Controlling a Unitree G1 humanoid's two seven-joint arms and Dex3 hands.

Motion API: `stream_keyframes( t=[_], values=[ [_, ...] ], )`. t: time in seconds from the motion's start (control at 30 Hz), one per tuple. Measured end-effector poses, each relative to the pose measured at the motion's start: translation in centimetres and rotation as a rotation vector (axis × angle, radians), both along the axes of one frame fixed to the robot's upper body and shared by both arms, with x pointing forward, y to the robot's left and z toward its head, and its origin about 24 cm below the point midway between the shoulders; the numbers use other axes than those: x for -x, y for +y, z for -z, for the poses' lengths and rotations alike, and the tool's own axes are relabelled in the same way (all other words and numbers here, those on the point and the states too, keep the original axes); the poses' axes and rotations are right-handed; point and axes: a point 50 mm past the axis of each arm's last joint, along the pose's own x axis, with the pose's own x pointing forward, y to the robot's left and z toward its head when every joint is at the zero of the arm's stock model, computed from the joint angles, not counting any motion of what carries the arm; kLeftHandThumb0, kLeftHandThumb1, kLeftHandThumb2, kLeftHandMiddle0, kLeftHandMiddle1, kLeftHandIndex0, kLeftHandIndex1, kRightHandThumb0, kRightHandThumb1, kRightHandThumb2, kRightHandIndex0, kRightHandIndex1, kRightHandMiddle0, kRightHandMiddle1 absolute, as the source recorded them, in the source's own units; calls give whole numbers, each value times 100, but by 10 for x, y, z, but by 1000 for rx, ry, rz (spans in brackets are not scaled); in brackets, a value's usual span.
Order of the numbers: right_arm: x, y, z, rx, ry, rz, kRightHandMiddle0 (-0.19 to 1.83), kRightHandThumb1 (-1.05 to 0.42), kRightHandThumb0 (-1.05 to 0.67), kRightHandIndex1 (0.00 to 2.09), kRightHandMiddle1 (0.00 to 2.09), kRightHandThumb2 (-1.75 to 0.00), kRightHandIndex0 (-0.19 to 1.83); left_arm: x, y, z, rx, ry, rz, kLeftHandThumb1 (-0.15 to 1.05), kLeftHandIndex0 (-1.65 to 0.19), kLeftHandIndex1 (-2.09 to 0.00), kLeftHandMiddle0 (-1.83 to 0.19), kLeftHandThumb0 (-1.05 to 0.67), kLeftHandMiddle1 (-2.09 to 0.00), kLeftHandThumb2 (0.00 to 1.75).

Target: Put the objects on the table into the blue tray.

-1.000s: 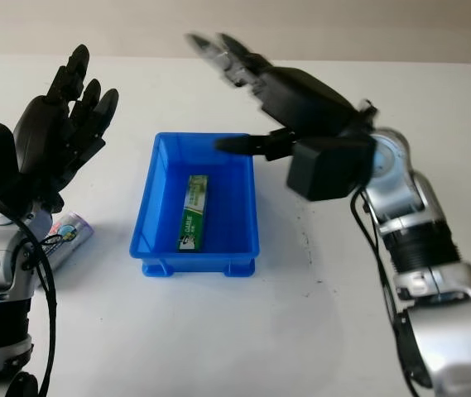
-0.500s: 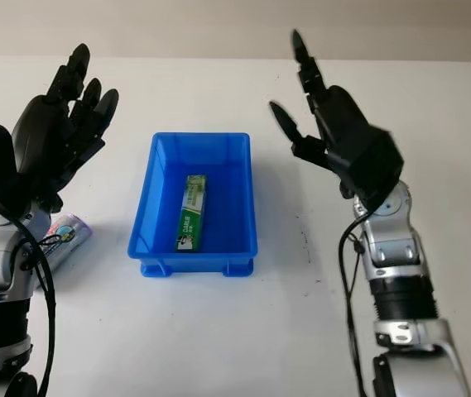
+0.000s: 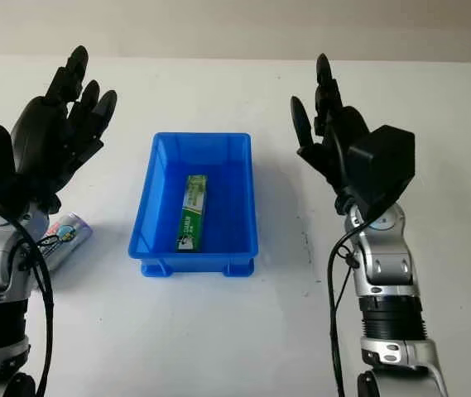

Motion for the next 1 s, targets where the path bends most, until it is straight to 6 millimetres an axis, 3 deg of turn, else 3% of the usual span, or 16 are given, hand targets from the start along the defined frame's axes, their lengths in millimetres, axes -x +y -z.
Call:
stream_keyframes(
  t=[0.37,0.43,0.57,0.73,0.87,0.9,0.97,1.0],
  values=[
    [1,1,6,5,22,19,-19,-105,-73,0,0,-56,-19,2,5,2,-4,-5,-30,105,11,-6,9,-44,-6,40],
    [2,2,7,9,24,18,-19,-105,-73,0,0,-56,-19,3,8,-1,-138,-38,-97,105,4,-9,3,-53,-8,39],
    [3,1,6,9,19,16,-19,-105,-72,0,0,-56,-19,16,22,-18,-457,-64,-273,105,9,-6,8,-67,-5,32],
    [3,2,5,-2,17,-15,-19,-105,-72,0,0,-57,-19,45,32,-41,-655,-43,-380,105,5,-8,1,-70,-8,27],
    [3,2,5,15,16,-6,-19,-105,-73,0,0,-57,-19,62,35,-35,-755,28,-428,105,-1,-10,-10,-74,-10,26],
    [3,2,5,20,16,-4,-19,-105,-72,0,0,-57,-19,66,35,-33,-769,39,-432,105,-1,-10,-22,-75,-16,26],
    [3,2,5,26,16,-3,-19,-105,-72,0,0,-56,-19,73,34,-30,-785,62,-437,105,-1,-7,-23,-76,-130,25],
    [3,2,5,28,15,-3,-19,-105,-72,0,0,-56,-19,75,34,-28,-785,71,-440,105,0,-6,-22,-76,-168,25]
  ],
)
